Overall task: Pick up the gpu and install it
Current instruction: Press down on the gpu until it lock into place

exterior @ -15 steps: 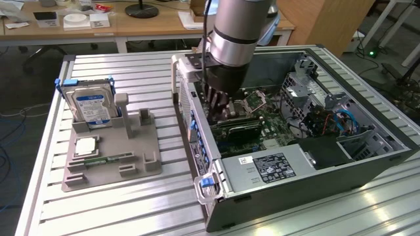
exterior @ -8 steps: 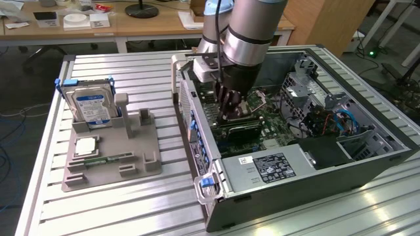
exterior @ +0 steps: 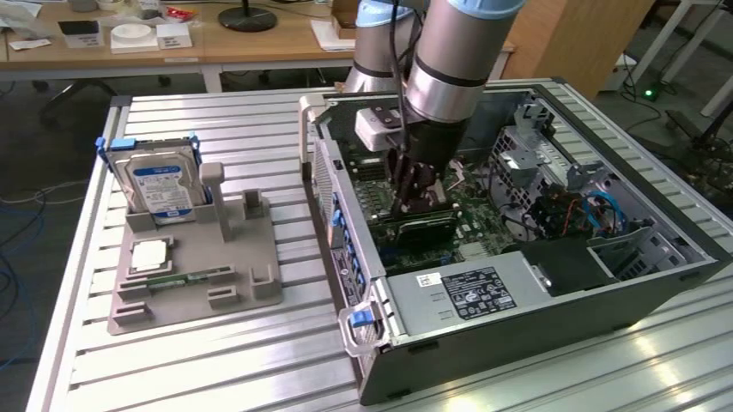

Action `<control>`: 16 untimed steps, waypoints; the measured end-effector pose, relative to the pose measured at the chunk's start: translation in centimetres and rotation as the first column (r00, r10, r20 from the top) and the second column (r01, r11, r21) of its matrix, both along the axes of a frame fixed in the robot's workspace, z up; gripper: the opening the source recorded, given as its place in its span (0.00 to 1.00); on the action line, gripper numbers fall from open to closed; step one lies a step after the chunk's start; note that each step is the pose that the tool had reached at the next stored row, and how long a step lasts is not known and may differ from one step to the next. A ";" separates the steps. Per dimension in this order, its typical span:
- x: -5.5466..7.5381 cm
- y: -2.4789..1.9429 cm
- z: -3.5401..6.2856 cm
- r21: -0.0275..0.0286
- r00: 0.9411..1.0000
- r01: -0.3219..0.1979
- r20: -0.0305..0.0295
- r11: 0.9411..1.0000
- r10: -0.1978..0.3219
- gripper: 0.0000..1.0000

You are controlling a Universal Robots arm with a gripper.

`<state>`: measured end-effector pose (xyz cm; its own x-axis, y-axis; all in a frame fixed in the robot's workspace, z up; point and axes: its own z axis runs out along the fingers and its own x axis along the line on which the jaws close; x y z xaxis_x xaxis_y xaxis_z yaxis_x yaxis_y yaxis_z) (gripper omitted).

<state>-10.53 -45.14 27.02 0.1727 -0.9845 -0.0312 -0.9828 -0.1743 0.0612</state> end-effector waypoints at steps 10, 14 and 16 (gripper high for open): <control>0.1 0.00 -1.01 0.000 1.000 -0.014 0.000 1.000 0.014 0.11; 0.1 0.01 -0.37 0.001 1.000 -0.019 0.000 1.000 0.019 0.11; 0.1 0.01 -0.07 0.000 1.000 -0.020 0.000 1.000 0.020 0.11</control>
